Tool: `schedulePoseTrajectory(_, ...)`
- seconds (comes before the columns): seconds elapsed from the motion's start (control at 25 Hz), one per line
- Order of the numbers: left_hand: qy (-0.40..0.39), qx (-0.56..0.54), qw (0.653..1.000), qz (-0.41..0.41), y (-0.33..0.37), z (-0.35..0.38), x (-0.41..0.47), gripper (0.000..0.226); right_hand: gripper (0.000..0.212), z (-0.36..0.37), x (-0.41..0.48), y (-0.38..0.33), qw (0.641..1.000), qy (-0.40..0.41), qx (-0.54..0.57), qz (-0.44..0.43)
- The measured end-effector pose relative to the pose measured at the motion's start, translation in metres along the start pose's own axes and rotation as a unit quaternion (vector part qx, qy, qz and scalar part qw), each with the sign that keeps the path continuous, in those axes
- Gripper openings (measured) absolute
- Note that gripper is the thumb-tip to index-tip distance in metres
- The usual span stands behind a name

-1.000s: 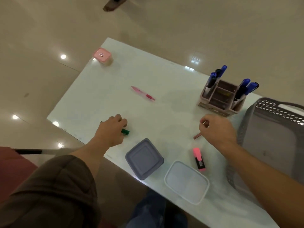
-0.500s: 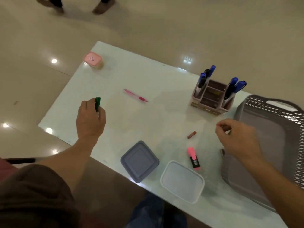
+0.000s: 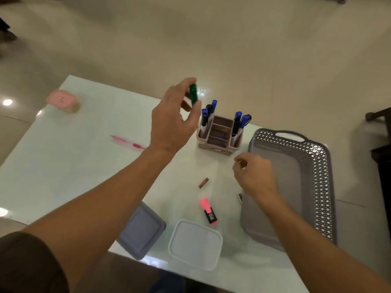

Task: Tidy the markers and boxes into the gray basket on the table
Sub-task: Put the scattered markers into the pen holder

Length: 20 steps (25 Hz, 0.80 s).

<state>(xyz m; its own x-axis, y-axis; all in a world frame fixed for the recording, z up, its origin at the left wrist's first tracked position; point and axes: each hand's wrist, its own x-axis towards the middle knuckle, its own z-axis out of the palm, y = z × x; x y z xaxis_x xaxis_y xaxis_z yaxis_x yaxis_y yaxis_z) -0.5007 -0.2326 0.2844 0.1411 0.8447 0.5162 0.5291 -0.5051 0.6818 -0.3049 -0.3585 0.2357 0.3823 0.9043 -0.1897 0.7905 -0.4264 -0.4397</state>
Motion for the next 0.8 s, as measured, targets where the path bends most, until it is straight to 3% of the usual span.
schedulePoseTrajectory(0.08,-0.033,0.006,0.999,0.026,0.01,0.011,0.004,0.04,0.02,-0.017,0.005,0.018,0.998,0.028,-0.054,0.0)
schedulePoseTrajectory(0.16,-0.038,0.024,0.998,0.041,0.01,0.02,0.007,0.039,0.014,-0.021,0.004,0.029,0.979,-0.01,-0.185,-0.079)
schedulePoseTrajectory(0.32,-0.01,0.066,0.997,0.035,0.007,0.036,0.01,0.04,0.01,-0.001,-0.004,0.012,0.883,-0.053,-0.357,-0.3)
schedulePoseTrajectory(0.52,-0.011,0.078,0.997,0.021,0.002,0.037,0.013,0.04,0.017,0.003,-0.01,0.004,0.776,-0.147,-0.509,-0.342)
schedulePoseTrajectory(0.6,-0.009,0.071,0.997,0.011,-0.002,0.037,0.01,0.04,0.02,-0.004,-0.009,0.013,0.809,-0.162,-0.48,-0.3)
schedulePoseTrajectory(0.8,-0.016,0.059,0.998,-0.012,-0.009,0.038,-0.005,0.039,0.056,-0.024,-0.022,0.054,0.96,-0.125,-0.24,-0.07)
